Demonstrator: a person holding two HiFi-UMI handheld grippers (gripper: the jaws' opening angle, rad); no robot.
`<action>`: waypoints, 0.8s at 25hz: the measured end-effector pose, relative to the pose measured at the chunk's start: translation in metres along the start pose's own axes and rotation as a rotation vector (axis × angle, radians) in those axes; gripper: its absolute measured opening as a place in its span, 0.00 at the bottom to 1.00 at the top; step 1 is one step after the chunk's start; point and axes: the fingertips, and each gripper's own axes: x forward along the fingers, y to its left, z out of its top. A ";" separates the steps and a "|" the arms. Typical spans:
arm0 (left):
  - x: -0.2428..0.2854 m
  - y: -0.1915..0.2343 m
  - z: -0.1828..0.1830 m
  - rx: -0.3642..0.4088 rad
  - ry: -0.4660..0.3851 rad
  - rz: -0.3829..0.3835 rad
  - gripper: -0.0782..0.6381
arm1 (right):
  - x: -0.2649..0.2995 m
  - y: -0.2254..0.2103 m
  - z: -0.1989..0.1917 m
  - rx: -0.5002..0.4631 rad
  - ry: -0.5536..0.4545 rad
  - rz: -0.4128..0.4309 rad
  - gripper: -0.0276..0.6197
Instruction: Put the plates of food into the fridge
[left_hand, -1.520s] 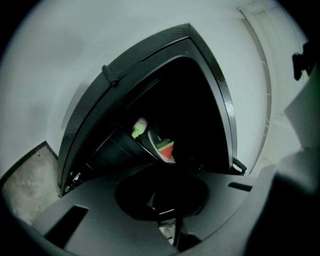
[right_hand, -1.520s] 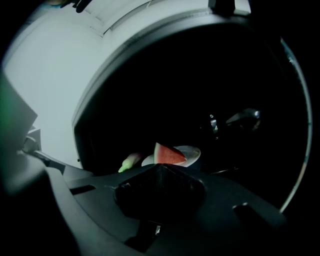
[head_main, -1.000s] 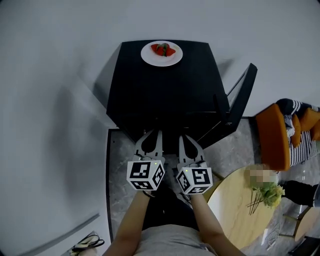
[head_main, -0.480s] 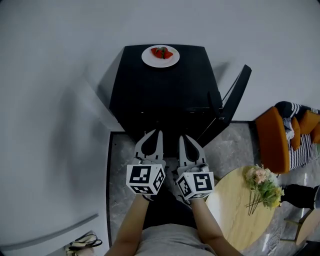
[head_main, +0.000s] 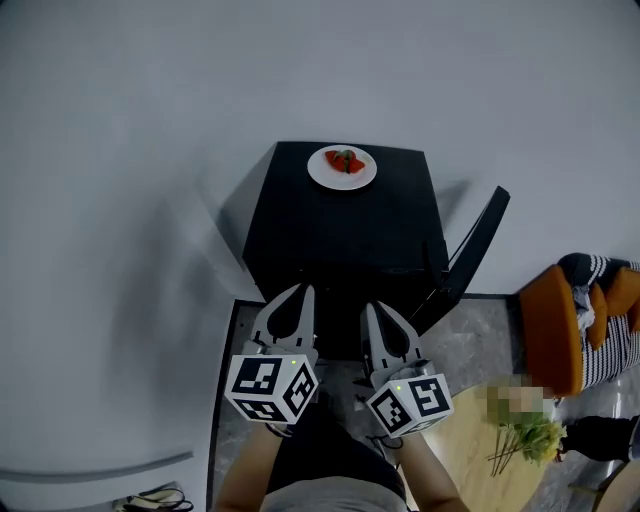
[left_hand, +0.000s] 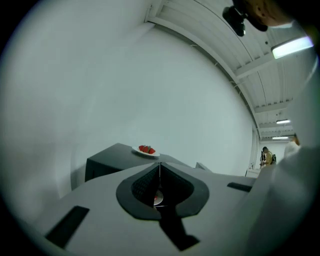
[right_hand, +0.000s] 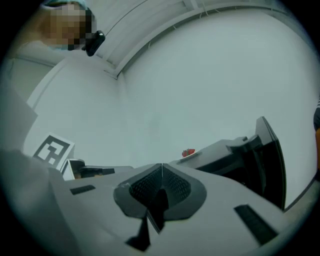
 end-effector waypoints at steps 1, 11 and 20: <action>0.000 0.005 0.011 -0.030 0.001 0.006 0.12 | 0.005 -0.001 0.007 0.029 0.025 0.003 0.06; 0.072 0.059 0.083 -0.100 0.212 -0.095 0.12 | 0.098 -0.041 0.070 0.291 0.422 0.064 0.07; 0.226 0.128 0.075 -0.400 0.622 -0.196 0.13 | 0.225 -0.137 0.065 0.541 0.708 -0.043 0.07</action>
